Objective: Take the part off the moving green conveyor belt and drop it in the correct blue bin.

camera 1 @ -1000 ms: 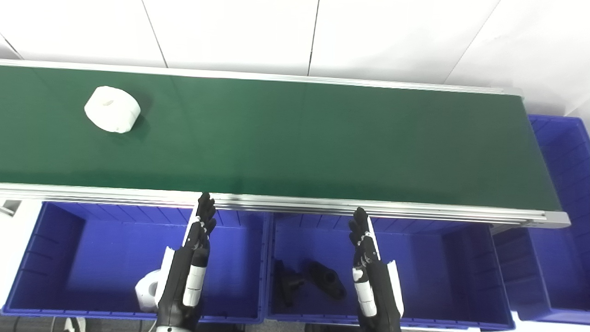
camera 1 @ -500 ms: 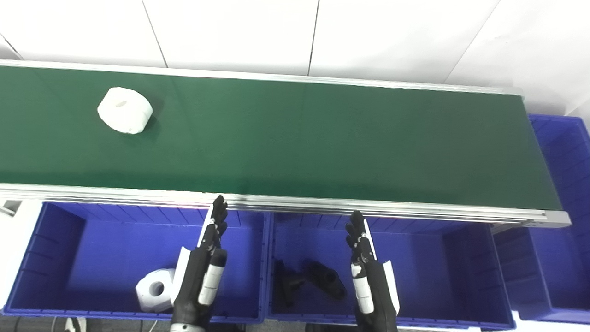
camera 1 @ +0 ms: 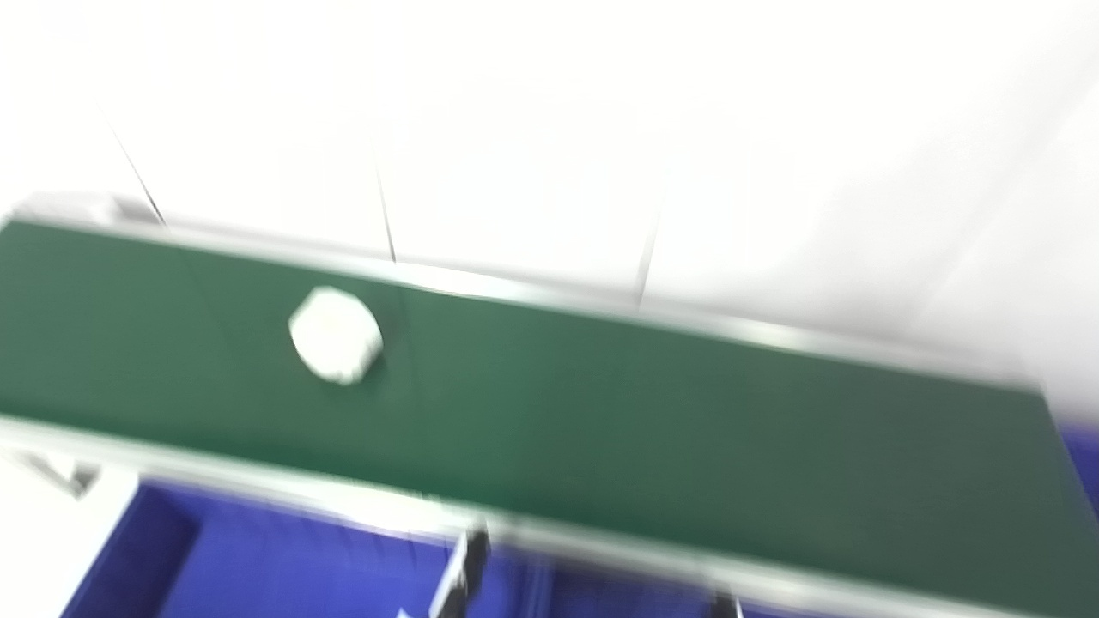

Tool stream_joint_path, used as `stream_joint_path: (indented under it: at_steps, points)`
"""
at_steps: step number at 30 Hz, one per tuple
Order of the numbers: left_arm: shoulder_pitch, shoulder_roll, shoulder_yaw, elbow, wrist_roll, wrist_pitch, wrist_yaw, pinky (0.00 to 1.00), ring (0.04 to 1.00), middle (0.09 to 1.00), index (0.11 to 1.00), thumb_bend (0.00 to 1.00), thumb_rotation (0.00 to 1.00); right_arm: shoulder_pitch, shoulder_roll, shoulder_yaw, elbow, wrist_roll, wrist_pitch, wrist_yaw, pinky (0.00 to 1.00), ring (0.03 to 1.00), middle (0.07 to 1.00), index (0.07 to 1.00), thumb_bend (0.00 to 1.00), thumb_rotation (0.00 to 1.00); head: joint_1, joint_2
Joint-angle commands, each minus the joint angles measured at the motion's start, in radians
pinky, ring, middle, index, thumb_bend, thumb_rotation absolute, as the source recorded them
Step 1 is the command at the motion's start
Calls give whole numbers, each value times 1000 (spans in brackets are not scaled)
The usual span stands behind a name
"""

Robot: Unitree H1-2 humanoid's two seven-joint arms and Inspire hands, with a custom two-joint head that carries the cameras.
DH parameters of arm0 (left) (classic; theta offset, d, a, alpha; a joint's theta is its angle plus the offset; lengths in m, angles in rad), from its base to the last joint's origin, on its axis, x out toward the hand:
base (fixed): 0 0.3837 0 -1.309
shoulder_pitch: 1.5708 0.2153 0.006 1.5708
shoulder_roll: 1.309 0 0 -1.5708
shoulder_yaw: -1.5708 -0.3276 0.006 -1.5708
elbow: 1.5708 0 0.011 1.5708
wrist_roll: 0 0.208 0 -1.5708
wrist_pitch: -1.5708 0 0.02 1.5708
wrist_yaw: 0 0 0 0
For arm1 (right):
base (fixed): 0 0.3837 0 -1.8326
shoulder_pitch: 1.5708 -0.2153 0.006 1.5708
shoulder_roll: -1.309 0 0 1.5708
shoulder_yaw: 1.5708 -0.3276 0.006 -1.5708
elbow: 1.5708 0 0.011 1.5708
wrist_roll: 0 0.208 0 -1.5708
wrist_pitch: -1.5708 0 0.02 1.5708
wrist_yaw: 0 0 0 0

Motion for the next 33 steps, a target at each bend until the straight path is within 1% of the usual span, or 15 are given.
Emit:
stream_joint_path:
  at_steps: [1, 7, 10, 15, 18, 20, 22, 23, 25, 27, 28, 30, 31, 32, 33]
  points:
    - [-9, -18, -10, -1, 0, -47, 11, 1000, 1000, 1000, 1000, 587, 1000, -3, -2, -6, -8, 6, -58, 15, 1000, 1000, 1000, 1000, 734, 936, 11, -3]
    - [-23, -31, -13, 26, 9, -66, 30, 1000, 995, 1000, 1000, 643, 1000, -3, -9, -20, -11, 10, -58, 32, 1000, 1000, 1000, 1000, 736, 959, 62, -9]
    - [-23, -31, -15, 22, 15, -64, 33, 1000, 984, 1000, 1000, 625, 1000, -6, -4, -25, -10, 10, -58, 31, 1000, 1000, 1000, 1000, 729, 946, 65, -5]
    - [-15, -25, -17, -5, 37, -71, 34, 997, 966, 1000, 1000, 608, 1000, 0, 7, -25, -24, 0, -58, 25, 1000, 1000, 1000, 1000, 725, 939, 65, 17]
    - [-9, -17, -26, -50, 47, -77, 27, 991, 955, 1000, 1000, 668, 980, 7, 6, -20, -35, -14, -58, 22, 1000, 1000, 1000, 1000, 721, 959, 62, 25]
    - [-9, -3, -35, -94, 38, -82, 18, 986, 955, 1000, 1000, 710, 913, 10, 7, -17, -38, -13, -58, 23, 1000, 1000, 1000, 1000, 728, 950, 60, 31]
    - [-15, 16, -40, -152, 25, -83, 7, 979, 956, 990, 996, 729, 767, 13, 6, -12, -44, -17, -58, 24, 1000, 1000, 1000, 1000, 720, 946, 59, 37]
    - [-18, 22, -37, -182, 29, -82, 5, 911, 924, 963, 979, 757, 691, 14, 5, -10, -47, -21, -58, 24, 1000, 1000, 1000, 1000, 714, 950, 58, 43]
    - [-42, 31, -26, -259, 30, -58, -3, 842, 901, 938, 946, 801, 607, 16, 3, -7, -51, -28, -58, 21, 1000, 1000, 1000, 1000, 712, 953, 55, 48]
    - [-94, 41, -3, -315, 32, -32, -12, 757, 879, 898, 886, 879, 499, 15, 6, -5, -49, -19, -58, 23, 1000, 1000, 1000, 1000, 708, 942, 52, 52]
    - [-132, 49, 16, -331, 52, -32, -14, 612, 807, 841, 823, 943, 446, 16, 8, -4, -48, -15, -58, 24, 1000, 1000, 1000, 1000, 723, 937, 50, 53]
    - [-209, 78, 52, -364, 73, -11, -31, 504, 751, 795, 762, 991, 386, 16, 11, -3, -45, -17, -58, 23, 1000, 1000, 1000, 1000, 737, 936, 48, 54]
    - [-232, 89, 64, -376, 77, 1, -40, 499, 749, 793, 759, 993, 381, 15, 12, -2, -44, -17, -58, 22, 1000, 1000, 1000, 1000, 738, 935, 47, 54]
    - [-273, 114, 86, -403, 86, 39, -60, 493, 744, 780, 729, 998, 339, 15, 13, 0, -46, -21, -58, 20, 1000, 1000, 1000, 1000, 741, 936, 45, 55]
    - [-324, 148, 115, -425, 118, 67, -79, 501, 763, 796, 736, 1000, 347, 14, 14, 2, -47, -24, -58, 18, 1000, 1000, 1000, 1000, 737, 940, 42, 57]
